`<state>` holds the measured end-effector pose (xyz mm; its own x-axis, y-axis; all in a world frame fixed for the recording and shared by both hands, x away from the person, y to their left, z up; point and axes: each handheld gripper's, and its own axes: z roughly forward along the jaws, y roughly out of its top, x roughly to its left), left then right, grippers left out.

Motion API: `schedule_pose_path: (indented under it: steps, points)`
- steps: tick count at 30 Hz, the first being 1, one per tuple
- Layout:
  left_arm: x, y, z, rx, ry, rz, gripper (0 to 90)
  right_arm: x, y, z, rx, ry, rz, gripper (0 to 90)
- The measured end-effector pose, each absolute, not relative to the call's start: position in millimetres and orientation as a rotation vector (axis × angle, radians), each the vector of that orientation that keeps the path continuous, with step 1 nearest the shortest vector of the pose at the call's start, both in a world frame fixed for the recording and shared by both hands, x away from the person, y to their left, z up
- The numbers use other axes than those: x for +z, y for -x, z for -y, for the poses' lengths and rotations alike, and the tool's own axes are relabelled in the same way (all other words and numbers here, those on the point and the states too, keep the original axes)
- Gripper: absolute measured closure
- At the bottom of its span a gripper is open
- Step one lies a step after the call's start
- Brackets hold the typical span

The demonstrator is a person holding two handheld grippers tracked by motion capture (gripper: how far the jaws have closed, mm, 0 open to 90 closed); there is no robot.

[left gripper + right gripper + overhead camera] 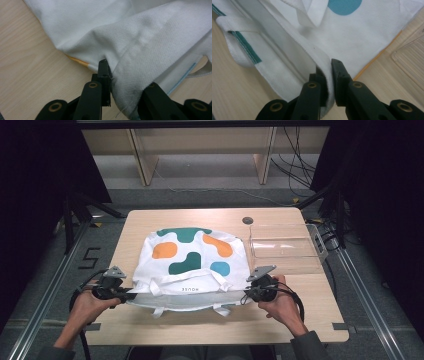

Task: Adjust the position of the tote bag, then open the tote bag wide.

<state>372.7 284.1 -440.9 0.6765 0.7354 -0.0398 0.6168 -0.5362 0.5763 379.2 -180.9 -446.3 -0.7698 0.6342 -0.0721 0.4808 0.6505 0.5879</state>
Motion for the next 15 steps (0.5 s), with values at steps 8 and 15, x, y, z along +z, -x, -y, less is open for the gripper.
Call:
schedule_pose_path:
  steps: [8, 15]
  points:
    - [-438.5, -372.1, -285.8, 0.244, -2.337, -1.055, 77.4, -442.7, -376.7, 180.5, 0.783, -0.880, -2.624, 85.2]
    - [-430.4, -368.6, -288.9, 0.265, -2.339, -1.024, 77.5, -436.6, -372.5, 178.9, 0.788, -0.841, -2.641, 85.2]
